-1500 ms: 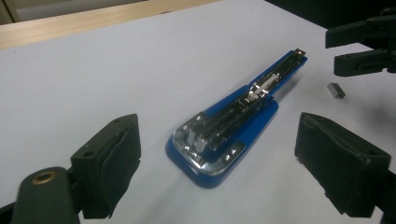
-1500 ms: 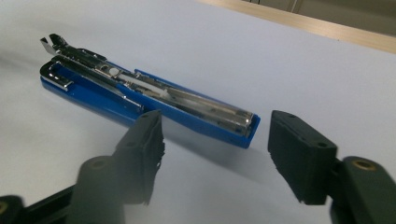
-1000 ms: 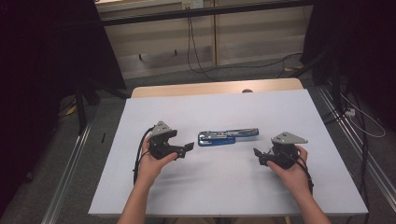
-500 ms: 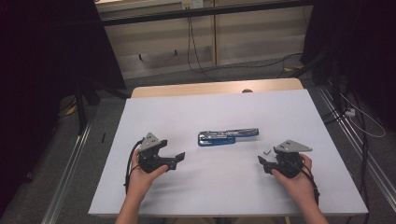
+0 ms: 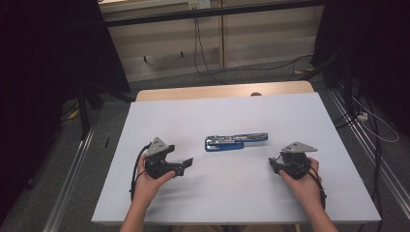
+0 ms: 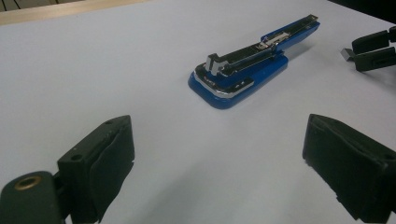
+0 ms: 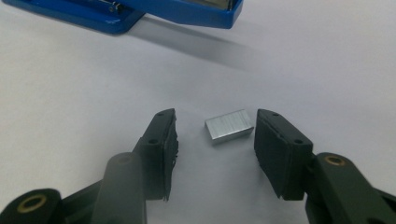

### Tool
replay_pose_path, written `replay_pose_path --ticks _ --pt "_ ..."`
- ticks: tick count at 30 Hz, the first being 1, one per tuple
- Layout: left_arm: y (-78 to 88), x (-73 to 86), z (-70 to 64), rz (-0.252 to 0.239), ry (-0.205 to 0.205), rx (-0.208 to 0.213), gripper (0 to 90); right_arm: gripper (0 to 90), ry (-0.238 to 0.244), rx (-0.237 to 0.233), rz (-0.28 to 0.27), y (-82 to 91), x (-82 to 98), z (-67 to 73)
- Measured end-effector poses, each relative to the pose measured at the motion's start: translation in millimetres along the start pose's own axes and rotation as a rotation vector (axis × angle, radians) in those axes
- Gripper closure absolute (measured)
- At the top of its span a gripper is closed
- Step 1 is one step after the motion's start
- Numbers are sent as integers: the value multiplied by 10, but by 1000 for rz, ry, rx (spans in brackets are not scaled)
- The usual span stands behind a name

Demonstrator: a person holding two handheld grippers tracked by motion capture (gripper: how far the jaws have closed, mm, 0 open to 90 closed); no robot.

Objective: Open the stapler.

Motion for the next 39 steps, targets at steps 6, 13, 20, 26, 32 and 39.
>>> replay_pose_path --ticks 6,13,20,26,32,39 --pt "-17 0 -20 4 -8 -7 93 516 -3 7 1 -32 -25 14" --pt "-31 7 -19 13 -7 -7 93 520 -17 31 -4 -54 -43 5" --pt "-32 9 -13 24 -22 -7 93 528 -42 60 -8 -50 -44 -23" --pt "-32 8 -16 18 -14 -2 93 559 -59 56 -6 -20 -23 -73" --pt "-28 2 -13 10 -21 -6 93 595 -66 60 1 30 1 -127" --pt "-30 2 -14 16 -23 -6 93 595 -73 45 -3 -11 -26 -77"
Point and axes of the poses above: each handheld gripper's, and its own axes: y roughly backward along the jaws, x roughly out of its underside, z roughly to its left, the point moved 2 cm from there along -y, roughly forward along the jaws, and after that the axes turned 6 degrees about -y, right-handed, at the moved point
